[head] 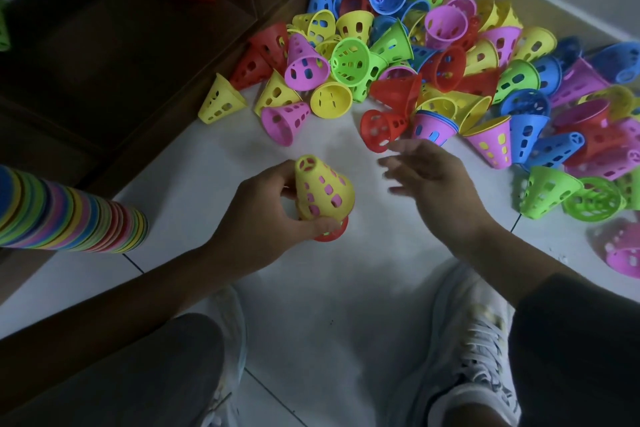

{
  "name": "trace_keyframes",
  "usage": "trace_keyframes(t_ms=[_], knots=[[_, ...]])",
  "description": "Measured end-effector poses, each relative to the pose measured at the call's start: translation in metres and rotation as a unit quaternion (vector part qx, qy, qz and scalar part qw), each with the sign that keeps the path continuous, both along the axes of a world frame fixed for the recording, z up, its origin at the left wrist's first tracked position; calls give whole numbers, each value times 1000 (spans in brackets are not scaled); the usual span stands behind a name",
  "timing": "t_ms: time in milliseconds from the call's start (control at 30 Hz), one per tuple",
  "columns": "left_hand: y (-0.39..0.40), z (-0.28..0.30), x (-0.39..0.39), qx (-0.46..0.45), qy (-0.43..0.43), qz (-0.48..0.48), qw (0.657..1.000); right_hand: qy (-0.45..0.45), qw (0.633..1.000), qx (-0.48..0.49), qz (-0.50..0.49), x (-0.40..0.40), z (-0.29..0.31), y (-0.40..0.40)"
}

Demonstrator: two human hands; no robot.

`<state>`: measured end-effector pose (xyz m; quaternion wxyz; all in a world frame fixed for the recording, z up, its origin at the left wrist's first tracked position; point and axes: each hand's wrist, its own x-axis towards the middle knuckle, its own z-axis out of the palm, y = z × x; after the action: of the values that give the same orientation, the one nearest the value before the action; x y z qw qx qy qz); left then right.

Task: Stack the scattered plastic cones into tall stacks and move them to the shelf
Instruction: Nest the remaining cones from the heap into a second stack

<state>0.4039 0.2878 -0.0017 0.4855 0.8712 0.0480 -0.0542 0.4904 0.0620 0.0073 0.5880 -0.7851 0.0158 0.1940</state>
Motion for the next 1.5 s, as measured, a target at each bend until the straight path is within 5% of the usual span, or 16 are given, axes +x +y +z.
trace_keyframes(t_ms=[200, 567, 1100, 1267, 1500], knots=[[-1, -17, -6, 73, 13, -10, 997, -218, 936, -276, -11, 39, -24, -40], [-7, -55, -7, 74, 32, -27, 996, -200, 915, -348, 31, 72, -37, -61], [-21, -65, 24, -9, 59, -33, 998, -58, 958, -276, 49, 50, -45, -49], [-13, -67, 32, -24, 66, -33, 997, 10, 992, -123, -20, 43, -29, -40], [4, -52, 39, -49, 74, -30, 996, 119, 992, 10, -49, 36, -13, -30]])
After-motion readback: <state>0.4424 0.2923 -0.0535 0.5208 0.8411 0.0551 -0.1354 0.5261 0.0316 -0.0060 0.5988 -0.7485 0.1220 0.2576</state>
